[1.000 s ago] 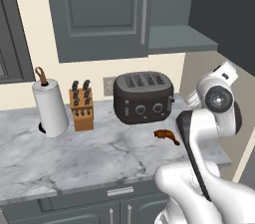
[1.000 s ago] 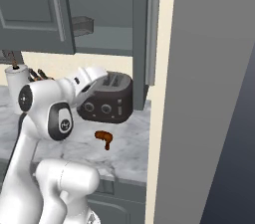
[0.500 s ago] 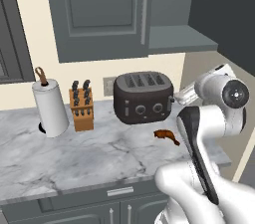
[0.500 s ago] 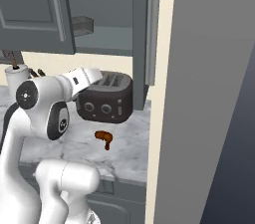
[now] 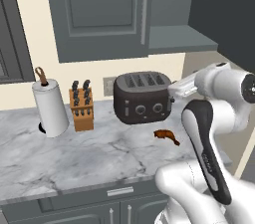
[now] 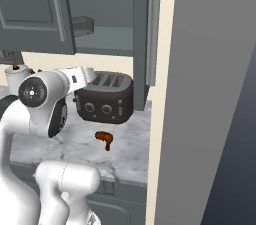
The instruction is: Retrieve the tupperware from the cabinet, then place the raw meat into the tupperware to avoid contamination.
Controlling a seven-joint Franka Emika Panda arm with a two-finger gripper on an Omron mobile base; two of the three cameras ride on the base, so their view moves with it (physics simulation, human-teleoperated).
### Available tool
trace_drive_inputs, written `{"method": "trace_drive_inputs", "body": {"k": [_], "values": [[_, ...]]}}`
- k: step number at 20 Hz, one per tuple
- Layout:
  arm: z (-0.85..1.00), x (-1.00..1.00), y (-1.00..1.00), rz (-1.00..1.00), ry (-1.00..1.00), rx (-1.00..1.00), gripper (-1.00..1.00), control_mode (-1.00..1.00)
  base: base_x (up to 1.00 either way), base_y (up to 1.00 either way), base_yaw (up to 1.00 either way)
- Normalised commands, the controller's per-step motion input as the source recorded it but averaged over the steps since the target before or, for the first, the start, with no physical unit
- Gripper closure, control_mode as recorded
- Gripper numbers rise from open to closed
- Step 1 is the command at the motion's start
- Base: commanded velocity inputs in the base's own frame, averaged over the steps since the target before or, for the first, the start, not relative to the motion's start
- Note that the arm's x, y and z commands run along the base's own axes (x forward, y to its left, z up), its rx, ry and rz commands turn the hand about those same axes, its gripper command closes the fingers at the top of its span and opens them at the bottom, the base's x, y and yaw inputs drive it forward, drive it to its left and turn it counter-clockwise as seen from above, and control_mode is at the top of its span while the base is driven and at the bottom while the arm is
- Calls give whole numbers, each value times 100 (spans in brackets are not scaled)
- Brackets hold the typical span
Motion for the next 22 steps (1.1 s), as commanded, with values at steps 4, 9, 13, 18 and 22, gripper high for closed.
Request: {"method": "trace_drive_inputs", "body": {"k": [4, 9, 13, 18, 22], "values": [[24, -18, 33, 10, -12, 25, -100, -100, 0, 0, 0], [25, -32, 34, 6, -23, 23, -100, -100, 0, 0, 0], [37, -17, 30, 1, -26, 20, -100, -100, 0, 0, 0], [35, 0, 14, 0, -16, 14, -100, -100, 0, 0, 0], [21, 12, 2, -1, -7, 2, -100, -100, 0, 0, 0]]}}
